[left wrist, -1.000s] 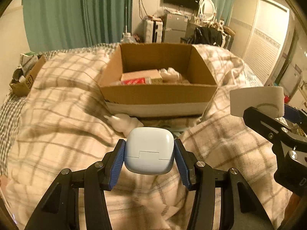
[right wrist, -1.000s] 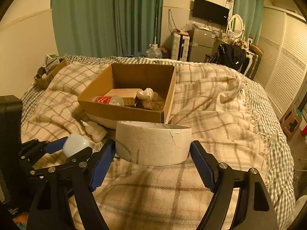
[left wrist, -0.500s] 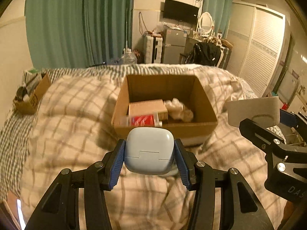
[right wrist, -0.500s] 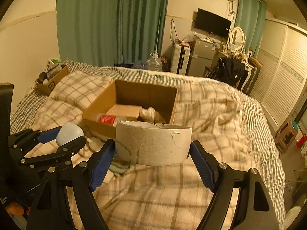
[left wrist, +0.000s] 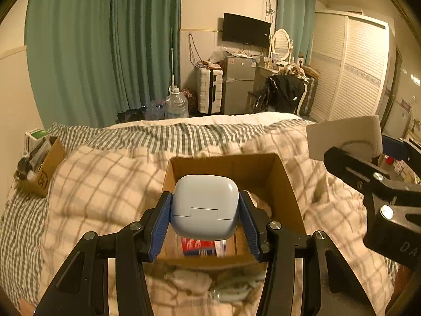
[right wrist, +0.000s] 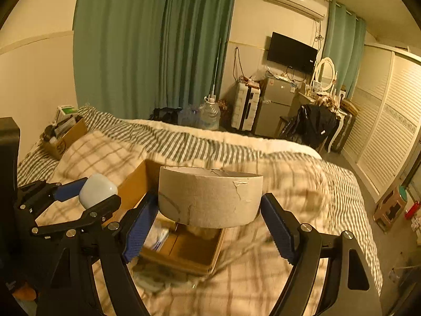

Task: Organize objects
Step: 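Carry the tape roll and earbud case into the box and release both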

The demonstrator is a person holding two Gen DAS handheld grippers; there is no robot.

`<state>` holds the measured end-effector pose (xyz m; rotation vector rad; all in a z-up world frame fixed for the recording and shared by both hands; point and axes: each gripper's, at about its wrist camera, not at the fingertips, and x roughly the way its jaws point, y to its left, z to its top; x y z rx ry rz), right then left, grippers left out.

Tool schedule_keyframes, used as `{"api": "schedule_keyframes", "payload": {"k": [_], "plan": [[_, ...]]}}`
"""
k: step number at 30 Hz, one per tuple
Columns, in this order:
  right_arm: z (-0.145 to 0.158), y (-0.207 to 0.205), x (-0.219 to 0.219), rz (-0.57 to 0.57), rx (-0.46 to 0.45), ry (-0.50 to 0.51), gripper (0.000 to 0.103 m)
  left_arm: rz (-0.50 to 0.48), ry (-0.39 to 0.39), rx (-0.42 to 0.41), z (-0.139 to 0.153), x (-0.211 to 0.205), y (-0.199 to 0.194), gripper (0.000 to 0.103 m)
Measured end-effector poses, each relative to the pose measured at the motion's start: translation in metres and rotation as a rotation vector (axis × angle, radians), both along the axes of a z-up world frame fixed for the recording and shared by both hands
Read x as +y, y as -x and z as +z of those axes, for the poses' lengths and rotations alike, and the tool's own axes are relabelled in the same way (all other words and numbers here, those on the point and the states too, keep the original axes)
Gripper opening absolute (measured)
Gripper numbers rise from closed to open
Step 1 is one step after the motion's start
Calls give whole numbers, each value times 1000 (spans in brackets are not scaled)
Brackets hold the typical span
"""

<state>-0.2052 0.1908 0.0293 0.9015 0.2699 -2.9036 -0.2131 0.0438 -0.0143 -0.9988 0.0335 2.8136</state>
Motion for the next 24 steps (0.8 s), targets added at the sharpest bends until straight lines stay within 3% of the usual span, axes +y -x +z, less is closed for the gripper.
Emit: {"api": "schedule_keyframes", "payload": {"k": [5,10,15,20,22,24], "plan": [[-7,42,4,-3,-24,11,79,-11,36,5,-8,10,28,51],[-38,78,6,-5,-78,33,79,-33,30,-32,-27,18,58,51],[-64,98,8,5,-110,51,79,-53,77,-56,-51,26,75,51],[-82,107,16,13,-138,104,80,-54,65,-110,-73,25,84,52],[-82,106,21,34,-125,149,80,-47,78,-123,-77,26,85,58],[-78,102,24,21,-111,179,88,-19,84,-96,-72,24,78,88]]}}
